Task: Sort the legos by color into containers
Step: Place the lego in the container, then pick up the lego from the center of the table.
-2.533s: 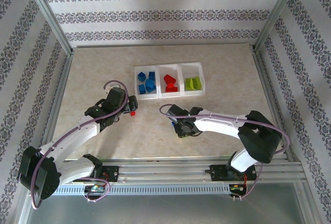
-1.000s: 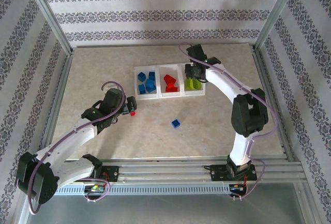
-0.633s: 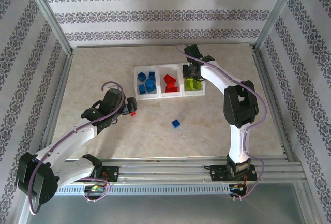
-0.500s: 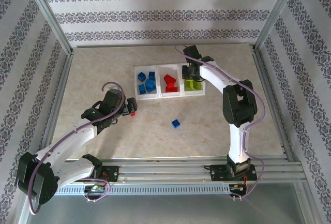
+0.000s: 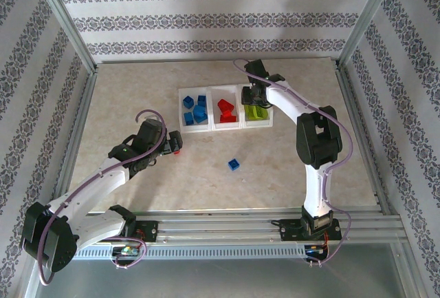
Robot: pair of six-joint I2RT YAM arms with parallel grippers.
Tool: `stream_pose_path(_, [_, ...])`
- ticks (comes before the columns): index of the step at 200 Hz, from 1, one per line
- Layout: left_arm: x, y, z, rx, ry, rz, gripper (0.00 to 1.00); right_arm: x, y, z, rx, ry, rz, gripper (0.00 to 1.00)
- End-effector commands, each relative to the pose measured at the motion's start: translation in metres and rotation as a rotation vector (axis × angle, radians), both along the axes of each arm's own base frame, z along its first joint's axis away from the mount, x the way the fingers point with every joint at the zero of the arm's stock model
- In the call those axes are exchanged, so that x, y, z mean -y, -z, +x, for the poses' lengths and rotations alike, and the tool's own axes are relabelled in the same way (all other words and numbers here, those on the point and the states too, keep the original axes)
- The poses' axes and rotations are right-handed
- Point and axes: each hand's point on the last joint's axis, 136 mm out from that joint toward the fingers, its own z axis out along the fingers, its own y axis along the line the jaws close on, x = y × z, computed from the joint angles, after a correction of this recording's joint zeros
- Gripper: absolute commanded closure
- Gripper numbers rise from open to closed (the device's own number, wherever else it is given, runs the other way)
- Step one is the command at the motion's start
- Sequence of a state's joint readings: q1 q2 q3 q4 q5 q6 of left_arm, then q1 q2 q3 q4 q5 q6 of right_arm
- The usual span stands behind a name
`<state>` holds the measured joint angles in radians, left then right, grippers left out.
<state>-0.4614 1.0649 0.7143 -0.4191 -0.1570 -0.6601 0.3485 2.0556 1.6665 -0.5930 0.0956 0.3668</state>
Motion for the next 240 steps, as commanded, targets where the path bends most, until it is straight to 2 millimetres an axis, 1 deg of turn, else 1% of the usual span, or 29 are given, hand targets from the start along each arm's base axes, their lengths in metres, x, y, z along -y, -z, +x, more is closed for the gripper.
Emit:
stream_pose_path(1, [-0.006, 0.004, -0.004, -0.020, -0.017, 0.000, 0.00, 0.007, -0.029, -0.003, 0.055, 0.008, 0.009, 0.49])
stream_pose_path(46, [-0.006, 0.004, -0.004, -0.018, -0.015, 0.004, 0.00, 0.012, -0.048, -0.016, 0.093, 0.022, 0.015, 0.47])
stream_pose_path(72, [-0.005, 0.004, -0.003, -0.019, -0.011, 0.001, 0.00, 0.014, -0.056, -0.029, 0.113, 0.031, 0.023, 0.43])
stream_pose_path(96, [-0.004, 0.006, -0.003, -0.025, -0.007, -0.001, 0.00, 0.015, -0.064, -0.044, 0.134, 0.041, 0.026, 0.36])
stream_pose_path(112, [-0.002, 0.009, -0.003, -0.031, -0.002, -0.005, 0.00, 0.015, -0.068, -0.056, 0.150, 0.050, 0.033, 0.28])
stream_pose_path(119, [-0.002, 0.010, -0.002, -0.034, -0.002, -0.005, 0.01, 0.015, -0.070, -0.061, 0.159, 0.053, 0.038, 0.23])
stream_pose_path(124, [-0.001, 0.012, -0.002, -0.039, 0.000, -0.004, 0.02, 0.016, -0.072, -0.064, 0.164, 0.057, 0.040, 0.16])
stream_pose_path(125, [-0.001, 0.012, -0.002, -0.041, 0.002, -0.003, 0.02, 0.016, -0.072, -0.064, 0.164, 0.057, 0.040, 0.16])
stream_pose_path(132, [0.000, 0.014, -0.002, -0.049, 0.004, -0.001, 0.03, 0.017, -0.075, -0.069, 0.174, 0.063, 0.042, 0.04])
stream_pose_path(135, [0.000, 0.015, -0.002, -0.053, 0.004, 0.000, 0.04, 0.018, -0.077, -0.071, 0.179, 0.064, 0.043, 0.02])
stream_pose_path(175, [0.008, 0.032, 0.004, -0.117, 0.027, 0.010, 0.09, 0.026, -0.087, -0.099, 0.215, 0.096, 0.046, 0.02])
stream_pose_path(193, [0.011, 0.043, 0.008, -0.154, 0.035, 0.026, 0.11, 0.028, -0.089, -0.110, 0.227, 0.106, 0.037, 0.02])
stream_pose_path(240, [0.011, 0.067, 0.021, -0.230, 0.040, 0.113, 0.15, 0.042, -0.091, -0.132, 0.246, 0.164, 0.044, 0.02])
